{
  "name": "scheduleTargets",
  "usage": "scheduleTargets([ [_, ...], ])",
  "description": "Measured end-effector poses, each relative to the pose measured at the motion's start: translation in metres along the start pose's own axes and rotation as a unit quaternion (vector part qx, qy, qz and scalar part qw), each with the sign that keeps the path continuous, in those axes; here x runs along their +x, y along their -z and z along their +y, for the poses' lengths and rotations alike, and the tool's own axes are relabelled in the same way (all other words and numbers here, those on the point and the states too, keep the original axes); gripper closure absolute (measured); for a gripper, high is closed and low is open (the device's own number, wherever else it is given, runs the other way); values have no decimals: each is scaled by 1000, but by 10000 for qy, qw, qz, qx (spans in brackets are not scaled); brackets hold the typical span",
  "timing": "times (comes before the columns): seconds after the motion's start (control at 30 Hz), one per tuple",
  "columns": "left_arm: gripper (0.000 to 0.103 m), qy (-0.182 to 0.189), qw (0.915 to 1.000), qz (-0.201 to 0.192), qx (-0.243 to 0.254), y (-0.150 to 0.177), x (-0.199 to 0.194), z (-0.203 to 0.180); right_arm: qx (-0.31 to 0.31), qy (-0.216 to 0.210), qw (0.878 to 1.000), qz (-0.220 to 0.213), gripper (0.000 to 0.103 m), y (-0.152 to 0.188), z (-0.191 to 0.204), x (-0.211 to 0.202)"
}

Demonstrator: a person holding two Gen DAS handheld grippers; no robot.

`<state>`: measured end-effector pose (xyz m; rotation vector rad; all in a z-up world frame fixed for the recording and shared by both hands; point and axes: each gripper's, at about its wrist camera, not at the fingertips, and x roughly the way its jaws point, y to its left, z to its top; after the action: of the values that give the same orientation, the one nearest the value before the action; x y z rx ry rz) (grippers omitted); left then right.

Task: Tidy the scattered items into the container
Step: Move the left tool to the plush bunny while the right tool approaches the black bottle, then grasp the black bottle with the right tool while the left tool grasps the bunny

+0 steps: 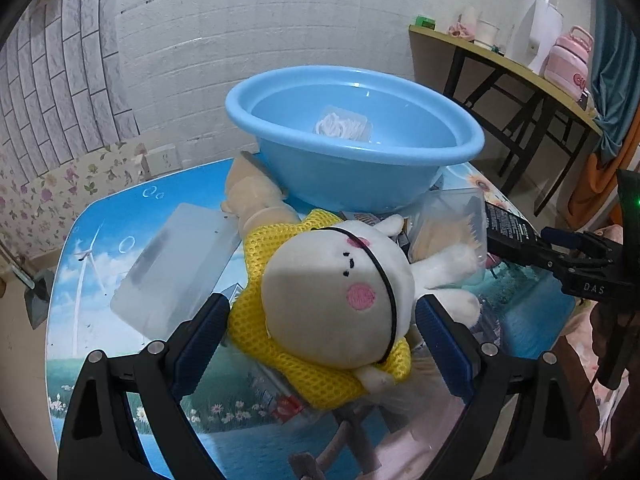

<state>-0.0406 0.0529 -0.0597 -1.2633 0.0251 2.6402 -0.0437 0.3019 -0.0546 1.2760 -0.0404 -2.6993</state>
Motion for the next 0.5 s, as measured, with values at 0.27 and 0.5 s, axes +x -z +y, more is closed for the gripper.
scheduleTargets([
  [0.27, 9, 31, 9999, 92, -25, -4, 12, -3, -2, -215, 9997, 102, 25, 3, -2, 0],
  [0.5, 10, 94, 9999, 23, -43, -3, 12, -2, -208, -694, 9971, 250, 25, 10, 14, -11],
])
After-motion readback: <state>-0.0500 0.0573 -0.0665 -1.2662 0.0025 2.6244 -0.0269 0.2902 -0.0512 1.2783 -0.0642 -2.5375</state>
